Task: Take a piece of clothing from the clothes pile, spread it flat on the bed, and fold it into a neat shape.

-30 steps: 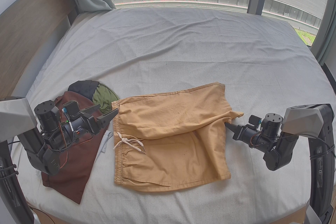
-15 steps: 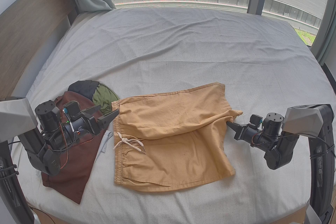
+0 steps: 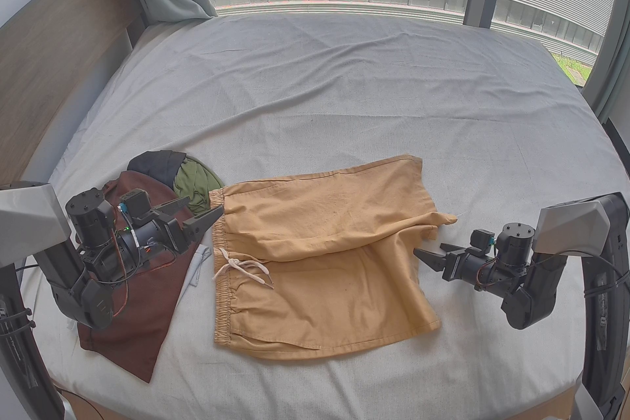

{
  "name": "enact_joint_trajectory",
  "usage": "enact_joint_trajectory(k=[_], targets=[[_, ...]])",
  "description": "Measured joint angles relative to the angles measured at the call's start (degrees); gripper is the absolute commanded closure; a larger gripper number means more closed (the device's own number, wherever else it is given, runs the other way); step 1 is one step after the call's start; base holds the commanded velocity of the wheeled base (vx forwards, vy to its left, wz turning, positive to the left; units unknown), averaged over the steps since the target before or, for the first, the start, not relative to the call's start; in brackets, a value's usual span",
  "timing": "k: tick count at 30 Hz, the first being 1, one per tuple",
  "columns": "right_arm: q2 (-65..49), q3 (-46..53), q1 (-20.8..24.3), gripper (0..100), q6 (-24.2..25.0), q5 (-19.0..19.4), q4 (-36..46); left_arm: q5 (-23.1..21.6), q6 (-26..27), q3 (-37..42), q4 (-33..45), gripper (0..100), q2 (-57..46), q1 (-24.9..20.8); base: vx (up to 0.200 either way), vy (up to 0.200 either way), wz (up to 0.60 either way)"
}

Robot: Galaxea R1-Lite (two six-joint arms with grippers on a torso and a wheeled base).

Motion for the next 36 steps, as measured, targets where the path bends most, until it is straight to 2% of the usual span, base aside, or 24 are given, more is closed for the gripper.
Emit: enact_joint_trajectory(k=[15,21,26,36], targets=[[-10.2,21.27,-0.68,0,-0.49,4.18,0.09,0.05,-0.02,-0.02,0.0,0,-0.5,0.09,0.0,0.0,0.0],[-12.31,29.88,-2.45,0,-0.13,8.47,0.05,0.06,0.04,0.11,0.02,0,-0.61,-0.27,0.0,0.0,0.0],[-12.24,32.0,-2.56,0,0.82,8.81,0.07,0.11,0.06,0.23,0.0,0,-0.61,-0.49,0.0,0.0,0.0],[-9.73,31.87,0.69,0,6.66,8.84,0.02,0.11,0.06,0.3,0.0,0,-0.52,-0.52,0.0,0.0,0.0]])
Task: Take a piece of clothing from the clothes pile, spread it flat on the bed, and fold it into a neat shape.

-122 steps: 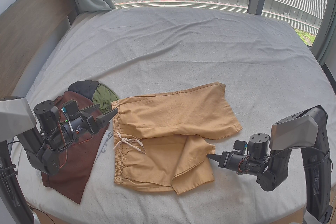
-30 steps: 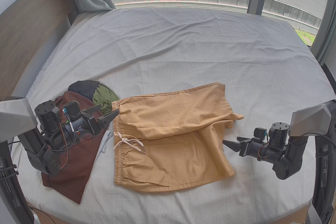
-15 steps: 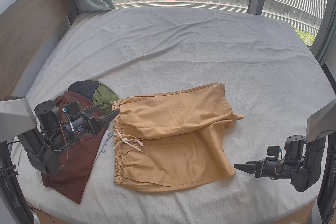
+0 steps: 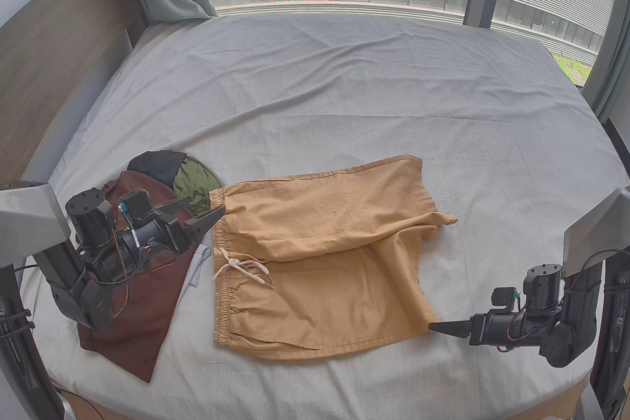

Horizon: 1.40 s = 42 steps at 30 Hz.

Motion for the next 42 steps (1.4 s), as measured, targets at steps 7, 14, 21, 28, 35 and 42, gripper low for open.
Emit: enact_joint_trajectory(k=[7,14,21,28,35,42], targets=[[0.55,-1.61,2.67,0,5.88,0.0,-0.05,0.0,0.0,-0.07,0.0,0,0.02,0.01,0.0,0.0,0.0],[0.69,-2.71,4.57,0,9.85,0.02,-0.06,-0.02,0.0,-0.07,0.0,0,0.05,0.06,0.0,0.0,0.0],[0.06,-2.85,4.9,0,10.24,0.0,-0.09,-0.06,0.0,-0.07,0.0,0,0.05,0.12,0.0,0.0,0.0],[-3.15,-2.79,3.67,0,12.51,-0.06,-0.06,-0.05,0.0,-0.09,0.0,0,0.07,0.17,0.0,0.0,0.0],[-6.56,-2.51,2.04,0,15.08,-0.06,0.09,-0.02,0.0,-0.09,0.0,0,0.13,0.1,0.0,0.0,0.0],[-7.25,-2.33,2.16,0,15.13,-0.26,0.11,-0.06,0.02,-0.13,0.0,0,0.11,0.12,0.0,0.0,0.0]])
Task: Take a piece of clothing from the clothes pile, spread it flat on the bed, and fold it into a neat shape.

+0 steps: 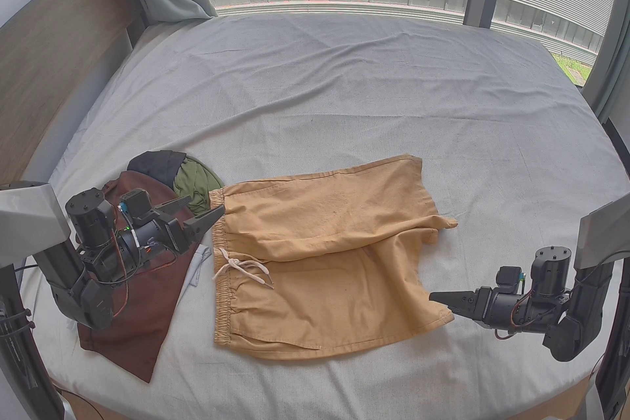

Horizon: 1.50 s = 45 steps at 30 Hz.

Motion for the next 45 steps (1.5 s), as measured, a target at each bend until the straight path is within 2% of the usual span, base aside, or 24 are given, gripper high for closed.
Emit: enact_joint_trajectory(k=[2,3,20,30,38,44,45], targets=[[-0.07,-0.05,0.0,0,0.0,-0.02,0.0,0.0,-0.02,-0.02,0.0,0,0.0,0.0,0.0,0.0,0.0],[-0.09,-0.05,-0.01,100,0.0,-0.07,0.0,0.01,0.0,-0.05,0.0,0,0.0,0.0,0.0,0.0,0.0],[0.56,-0.9,-0.65,100,-0.13,-0.16,-0.09,0.01,-0.02,-0.05,0.0,0,-0.11,0.0,0.0,0.0,0.0],[0.06,-0.9,-4.36,100,-0.84,-0.24,-0.06,0.01,-0.02,0.02,0.0,0,-0.06,-0.04,0.0,0.0,0.0],[-2.26,0.01,-6.66,100,-3.25,-0.05,-0.05,0.06,-0.02,0.09,0.0,0,0.13,-0.06,0.0,0.0,0.0],[-2.78,1.24,-6.75,100,-4.68,-0.18,0.02,0.01,0.0,0.83,-0.02,0,0.46,-0.15,0.0,0.0,0.0],[-2.17,1.3,-6.7,0,-5.52,-0.18,0.02,-0.02,0.0,1.16,0.0,0,0.61,-0.17,0.0,0.0,0.0]])
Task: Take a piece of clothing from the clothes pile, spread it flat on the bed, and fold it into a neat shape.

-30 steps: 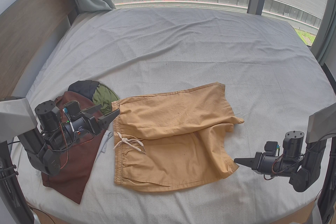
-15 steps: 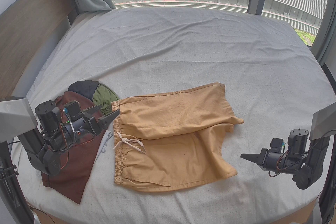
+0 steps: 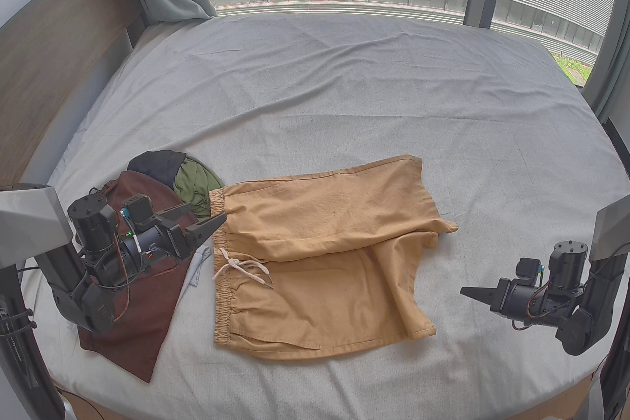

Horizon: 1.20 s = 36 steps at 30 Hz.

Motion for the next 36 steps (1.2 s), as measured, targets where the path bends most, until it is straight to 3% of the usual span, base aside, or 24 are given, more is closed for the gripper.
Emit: enact_joint_trajectory(k=[5,15,20,30,36], targets=[[3.15,0.22,0.24,0,-5.07,0.29,0.0,-1.5,0.0,2.04,0.0,0,1.51,0.05,0.0,0.0,0.0],[7.0,0.38,2.71,0,-4.52,0.49,-0.05,-6.97,0.06,9.35,0.0,0,4.01,0.72,0.0,0.0,0.0],[8.81,0.3,5.18,0,-1.72,0.57,-0.11,-8.02,0.13,11.06,0.0,0,4.68,1.35,0.0,0.0,0.0],[9.89,-1.72,9.73,0,8.35,0.65,-0.22,-7.98,0.13,10.91,0.0,0,4.92,1.6,0.0,0.0,0.0],[9.81,-2.84,11.5,0,11.22,0.6,-0.29,-7.94,0.15,10.75,-0.02,0,4.9,1.68,0.0,0.0,0.0]])
